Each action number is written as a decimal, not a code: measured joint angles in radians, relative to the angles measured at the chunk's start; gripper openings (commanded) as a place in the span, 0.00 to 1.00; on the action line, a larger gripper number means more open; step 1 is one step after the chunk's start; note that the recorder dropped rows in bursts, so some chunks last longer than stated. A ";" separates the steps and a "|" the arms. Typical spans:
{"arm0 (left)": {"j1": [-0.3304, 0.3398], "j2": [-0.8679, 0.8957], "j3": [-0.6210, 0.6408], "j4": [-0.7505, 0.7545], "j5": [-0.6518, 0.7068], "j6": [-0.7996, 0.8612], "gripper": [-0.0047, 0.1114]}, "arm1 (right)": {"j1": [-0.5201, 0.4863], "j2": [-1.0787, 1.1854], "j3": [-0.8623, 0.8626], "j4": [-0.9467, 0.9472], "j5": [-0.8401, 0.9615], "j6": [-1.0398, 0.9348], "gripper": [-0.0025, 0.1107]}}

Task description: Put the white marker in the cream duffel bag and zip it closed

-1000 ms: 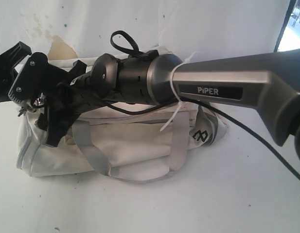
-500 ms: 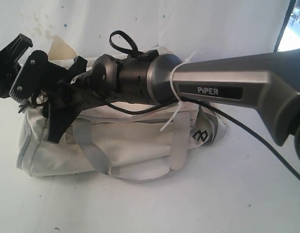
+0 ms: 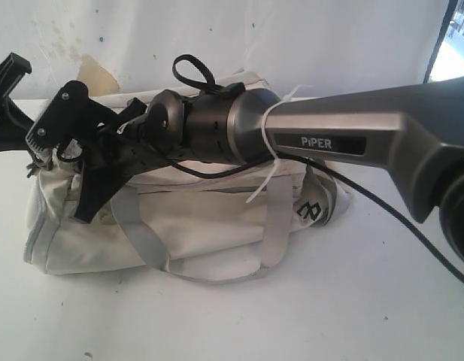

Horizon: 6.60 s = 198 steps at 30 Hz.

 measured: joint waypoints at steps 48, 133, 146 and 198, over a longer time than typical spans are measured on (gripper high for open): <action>0.091 0.004 0.018 -0.243 -0.033 0.432 0.04 | 0.025 -0.033 -0.030 -0.340 0.121 0.254 0.02; 0.099 0.158 -0.229 -0.186 -0.181 0.301 0.04 | 0.033 -0.090 -0.079 -0.685 0.465 0.718 0.02; 0.100 0.290 -0.324 -0.198 -0.202 0.328 0.05 | 0.035 -0.069 -0.079 -0.839 0.427 0.834 0.02; -0.180 0.045 -0.340 0.753 0.045 -0.126 0.18 | -0.470 -0.202 -0.150 -0.520 0.994 1.215 0.02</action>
